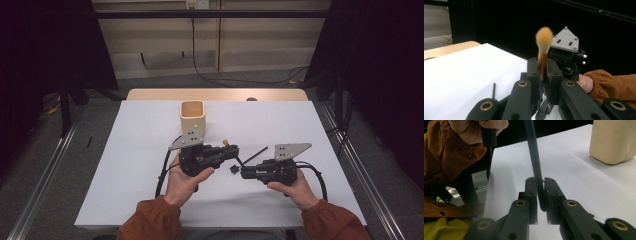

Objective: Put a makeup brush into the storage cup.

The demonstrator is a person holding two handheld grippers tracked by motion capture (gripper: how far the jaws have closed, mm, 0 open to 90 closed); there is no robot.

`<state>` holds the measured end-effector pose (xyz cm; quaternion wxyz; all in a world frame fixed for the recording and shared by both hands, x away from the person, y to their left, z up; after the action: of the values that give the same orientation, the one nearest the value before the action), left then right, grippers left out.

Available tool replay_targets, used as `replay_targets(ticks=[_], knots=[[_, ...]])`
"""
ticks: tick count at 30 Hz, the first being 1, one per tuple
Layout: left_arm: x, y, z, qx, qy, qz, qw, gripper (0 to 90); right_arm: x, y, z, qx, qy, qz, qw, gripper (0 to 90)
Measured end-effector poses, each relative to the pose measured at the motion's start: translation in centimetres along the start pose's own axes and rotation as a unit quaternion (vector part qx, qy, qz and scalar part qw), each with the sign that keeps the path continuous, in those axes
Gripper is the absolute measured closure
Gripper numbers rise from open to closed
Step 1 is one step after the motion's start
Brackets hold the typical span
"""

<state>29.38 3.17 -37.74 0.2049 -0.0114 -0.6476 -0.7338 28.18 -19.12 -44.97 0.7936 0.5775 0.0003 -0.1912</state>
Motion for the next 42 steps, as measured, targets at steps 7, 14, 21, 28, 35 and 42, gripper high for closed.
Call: replay_targets(ticks=[7,14,21,28,35,42], knots=[[-0.3,0.1,0.2,-0.002,0.012,-0.001,0.9999,84.1,0.0,0.0,0.0,-0.005,-0.007,-0.003,1.0,63.7],[-0.5,0.0,0.5,-0.007,0.023,-0.004,0.9997,84.1,0.1,0.0,0.1,-0.004,-0.023,-0.007,0.9997,45.5],[-0.5,0.2,0.5,-0.011,0.028,0.0,0.9995,84.1,0.1,0.4,0.4,0.015,-0.049,-0.003,0.9987,23.2],[-0.5,0.7,0.9,-0.012,0.03,-0.003,0.9995,84.1,0.4,0.7,1.1,0.039,-0.069,-0.02,0.9966,4.0],[-0.8,1.2,1.8,-0.013,0.039,-0.006,0.9991,84.0,0.6,0.7,1.6,0.046,-0.089,-0.036,0.9944,4.7],[-1.2,1.2,3.1,-0.019,0.054,-0.008,0.9983,84.0,0.6,0.7,2.8,0.066,-0.103,-0.044,0.9915,5.8]])
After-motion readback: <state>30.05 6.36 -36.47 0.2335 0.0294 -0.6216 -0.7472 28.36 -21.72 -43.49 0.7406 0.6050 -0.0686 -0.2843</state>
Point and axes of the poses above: each handheld gripper's, and its own axes: z roughly backward along the jaws, y roughly out of its top, x roughly to its right, the point moved 3 cm from there along -z, roughly forward along the jaws
